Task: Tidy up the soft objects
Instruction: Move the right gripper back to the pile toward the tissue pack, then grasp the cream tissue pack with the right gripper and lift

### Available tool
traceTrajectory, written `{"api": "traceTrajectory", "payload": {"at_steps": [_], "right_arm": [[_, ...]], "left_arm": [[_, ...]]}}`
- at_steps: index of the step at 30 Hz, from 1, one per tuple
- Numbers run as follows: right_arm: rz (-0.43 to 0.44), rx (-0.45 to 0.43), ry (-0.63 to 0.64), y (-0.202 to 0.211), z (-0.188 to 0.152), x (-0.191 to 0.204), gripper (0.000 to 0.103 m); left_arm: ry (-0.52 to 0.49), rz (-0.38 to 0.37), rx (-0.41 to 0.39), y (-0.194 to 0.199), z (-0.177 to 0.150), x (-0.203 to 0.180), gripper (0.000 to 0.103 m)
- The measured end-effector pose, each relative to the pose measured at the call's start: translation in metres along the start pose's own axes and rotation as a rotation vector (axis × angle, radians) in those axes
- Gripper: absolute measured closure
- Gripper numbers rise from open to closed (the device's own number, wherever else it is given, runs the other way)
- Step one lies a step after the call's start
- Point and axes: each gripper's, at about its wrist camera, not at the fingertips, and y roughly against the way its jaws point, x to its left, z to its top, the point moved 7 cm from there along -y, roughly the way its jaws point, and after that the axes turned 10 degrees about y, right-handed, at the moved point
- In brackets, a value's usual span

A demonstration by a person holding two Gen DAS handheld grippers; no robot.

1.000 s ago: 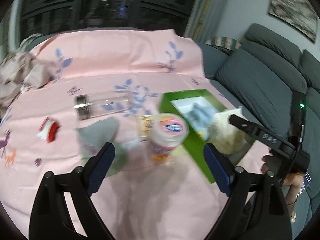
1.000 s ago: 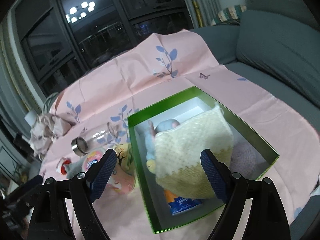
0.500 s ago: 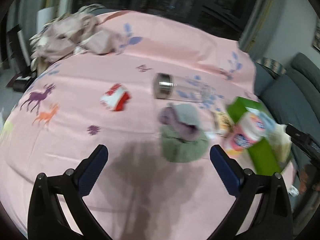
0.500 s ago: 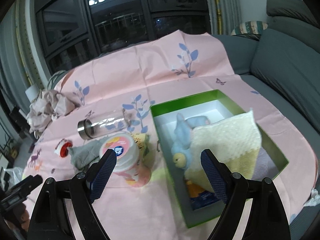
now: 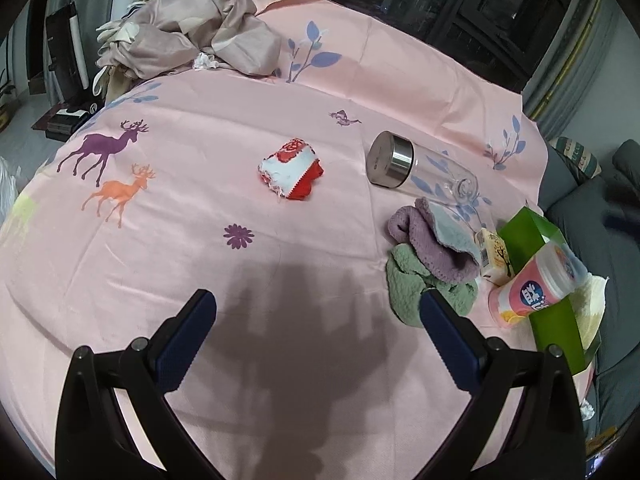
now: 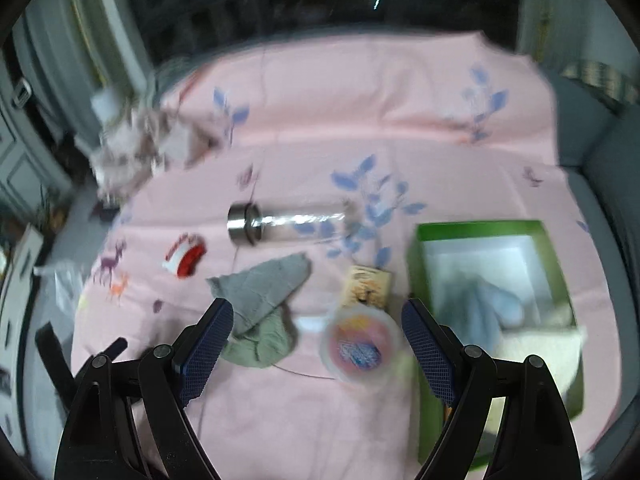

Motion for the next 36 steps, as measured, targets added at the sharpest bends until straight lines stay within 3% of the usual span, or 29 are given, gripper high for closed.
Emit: {"api": "traceTrajectory", "payload": {"at_steps": [2, 6, 9, 14, 18, 26, 27, 29, 36], "right_arm": [[0.028, 0.158, -0.001, -0.035, 0.019, 0.005, 0.017], [-0.009, 0.353, -0.050, -0.094, 0.025, -0.003, 0.038], [-0.037, 0.472, -0.083, -0.134, 0.015, -0.012, 0.038], [-0.105, 0.596, -0.116, -0.168, 0.000, -0.030, 0.038], [-0.163, 0.638, -0.140, -0.178, -0.009, -0.046, 0.038], [-0.145, 0.698, -0.145, -0.195, -0.031, -0.053, 0.038], [-0.144, 0.694, -0.141, -0.196, -0.033, -0.053, 0.039], [-0.137, 0.669, -0.126, -0.195, -0.032, -0.049, 0.049], [-0.151, 0.541, -0.082, -0.175, -0.012, -0.036, 0.052]], "left_arm": [[-0.007, 0.003, 0.002, -0.001, 0.001, 0.000, 0.002], [-0.005, 0.009, 0.004, -0.001, 0.001, 0.003, 0.002], [0.008, 0.004, 0.011, -0.002, 0.003, 0.006, 0.002], [0.029, -0.001, 0.017, -0.002, 0.005, 0.009, 0.002], [0.042, -0.013, 0.031, -0.002, 0.005, 0.009, 0.002], [0.057, -0.020, 0.044, -0.003, 0.005, 0.010, 0.002], [0.059, -0.021, 0.045, -0.003, 0.005, 0.010, 0.002], [0.060, -0.024, 0.048, -0.003, 0.005, 0.009, 0.002], [0.058, -0.024, 0.048, -0.003, 0.004, 0.008, 0.002]]}}
